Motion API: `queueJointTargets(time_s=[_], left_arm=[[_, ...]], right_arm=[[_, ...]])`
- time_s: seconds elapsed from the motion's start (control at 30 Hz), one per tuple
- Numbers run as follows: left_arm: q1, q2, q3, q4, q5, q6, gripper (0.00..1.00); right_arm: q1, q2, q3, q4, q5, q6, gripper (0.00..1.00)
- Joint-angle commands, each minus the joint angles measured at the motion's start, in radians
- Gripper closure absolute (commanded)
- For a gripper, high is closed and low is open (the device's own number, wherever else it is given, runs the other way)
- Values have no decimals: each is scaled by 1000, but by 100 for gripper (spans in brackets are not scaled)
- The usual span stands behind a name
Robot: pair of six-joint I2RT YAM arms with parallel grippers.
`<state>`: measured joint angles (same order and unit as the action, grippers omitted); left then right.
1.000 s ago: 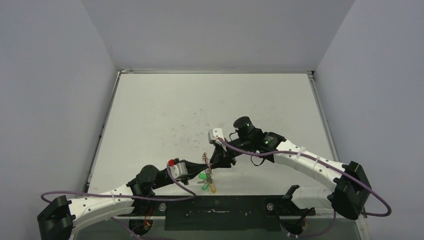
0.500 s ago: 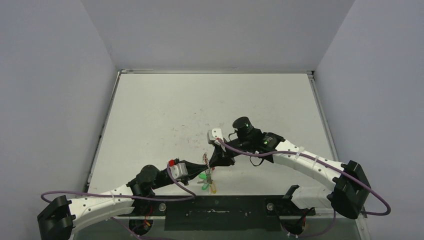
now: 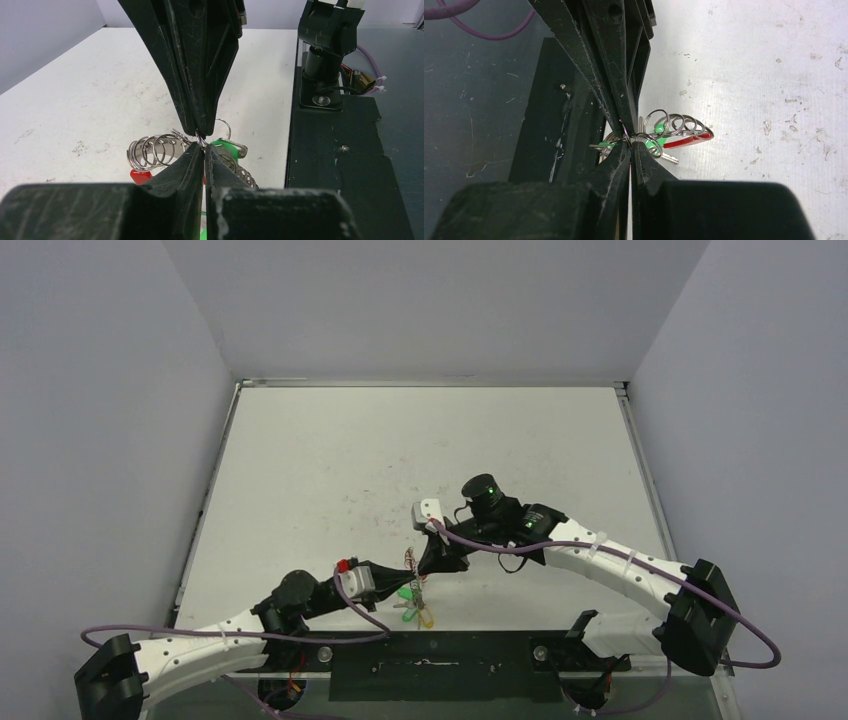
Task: Put the keys on the keyring
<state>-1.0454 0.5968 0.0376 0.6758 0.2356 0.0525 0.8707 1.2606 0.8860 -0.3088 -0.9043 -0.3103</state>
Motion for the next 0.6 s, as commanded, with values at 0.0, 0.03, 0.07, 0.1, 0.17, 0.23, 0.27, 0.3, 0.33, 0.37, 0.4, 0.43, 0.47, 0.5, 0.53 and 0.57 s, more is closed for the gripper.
queueJointTargets(time_s=[0.0, 0.03, 0.07, 0.1, 0.17, 0.23, 0.27, 0.3, 0.33, 0.37, 0.4, 0.43, 0.47, 0.5, 0.53, 0.57], left_arm=[[-2, -60, 35, 24, -26, 5, 93], [-2, -71, 40, -1, -29, 10, 90], [-2, -87, 47, -23, -33, 14, 87], [-2, -97, 53, -54, -39, 19, 83], [-2, -114, 68, -100, -50, 26, 77], [-2, -125, 86, -143, -57, 32, 75], [-2, -128, 98, -164, -57, 37, 74], [-2, -127, 110, -189, -58, 43, 74], [-2, -125, 124, -214, -57, 49, 74], [-2, -122, 141, -247, -54, 58, 74], [-2, -119, 160, -291, -53, 71, 74], [-2, -114, 180, -333, -54, 83, 74], [-2, -109, 200, -372, -57, 94, 74], [-2, -102, 217, -402, -61, 102, 73], [-2, -95, 231, -428, -67, 108, 73], [-2, -86, 243, -447, -71, 113, 72]], right_arm=[[8, -1, 80, -114, 38, -64, 100], [9, 0, 91, -141, 49, -75, 100], [11, 1, 105, -167, 60, -85, 100], [12, 3, 116, -189, 70, -93, 100], [16, 8, 139, -227, 91, -101, 100], [28, 16, 161, -261, 119, -107, 100], [32, 22, 170, -275, 137, -103, 100], [37, 29, 186, -294, 167, -98, 100], [43, 36, 200, -309, 191, -89, 100], [49, 46, 217, -325, 214, -79, 100], [52, 56, 236, -345, 237, -66, 100], [55, 67, 256, -362, 255, -52, 100], [58, 80, 275, -382, 268, -41, 100], [60, 92, 295, -400, 280, -32, 100], [64, 103, 311, -413, 290, -25, 100], [68, 110, 322, -422, 300, -17, 100]])
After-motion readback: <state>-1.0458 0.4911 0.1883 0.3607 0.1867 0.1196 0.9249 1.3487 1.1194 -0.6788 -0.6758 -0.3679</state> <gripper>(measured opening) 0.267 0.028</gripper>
